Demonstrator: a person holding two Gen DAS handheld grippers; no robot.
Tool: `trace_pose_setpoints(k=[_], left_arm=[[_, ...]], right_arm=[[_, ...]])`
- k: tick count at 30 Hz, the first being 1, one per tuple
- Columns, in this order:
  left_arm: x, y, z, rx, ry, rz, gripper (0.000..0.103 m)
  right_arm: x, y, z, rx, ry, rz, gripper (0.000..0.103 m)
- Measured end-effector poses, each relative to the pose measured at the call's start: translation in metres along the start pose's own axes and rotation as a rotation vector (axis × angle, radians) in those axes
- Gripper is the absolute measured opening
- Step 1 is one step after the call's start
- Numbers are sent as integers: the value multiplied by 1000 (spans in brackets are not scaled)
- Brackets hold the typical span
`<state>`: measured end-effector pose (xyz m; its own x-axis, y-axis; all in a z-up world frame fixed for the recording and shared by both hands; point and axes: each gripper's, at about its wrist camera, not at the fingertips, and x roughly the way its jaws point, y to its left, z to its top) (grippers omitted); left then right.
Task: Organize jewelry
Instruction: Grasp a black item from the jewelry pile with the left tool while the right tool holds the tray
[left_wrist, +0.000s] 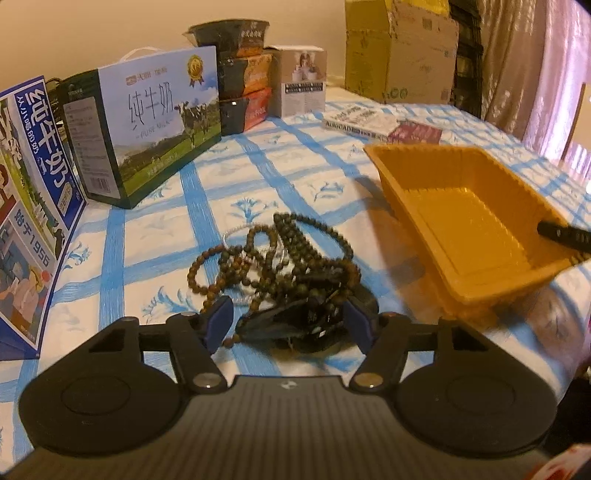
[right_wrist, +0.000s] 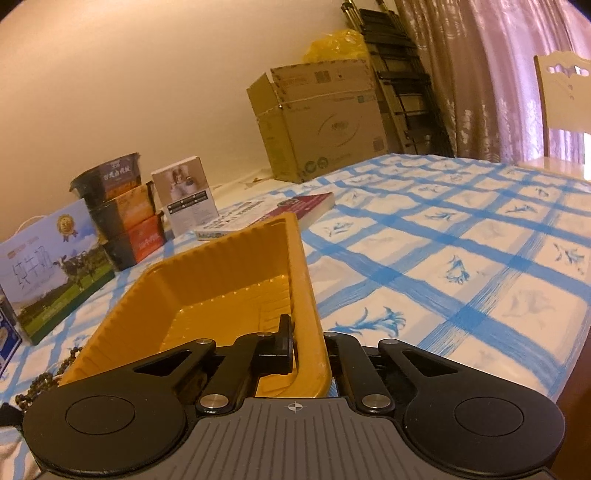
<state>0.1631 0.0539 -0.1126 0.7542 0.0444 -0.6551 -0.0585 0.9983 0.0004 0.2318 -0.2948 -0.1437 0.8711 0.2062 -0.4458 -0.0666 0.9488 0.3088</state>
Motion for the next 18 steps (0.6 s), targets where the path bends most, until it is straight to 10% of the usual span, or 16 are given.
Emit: trace_pose_setpoints(k=[18], left_arm=[[-14,48,-24,-102,82,102,38]], right_arm=[[-11,-6,6,-10,27,11,4]])
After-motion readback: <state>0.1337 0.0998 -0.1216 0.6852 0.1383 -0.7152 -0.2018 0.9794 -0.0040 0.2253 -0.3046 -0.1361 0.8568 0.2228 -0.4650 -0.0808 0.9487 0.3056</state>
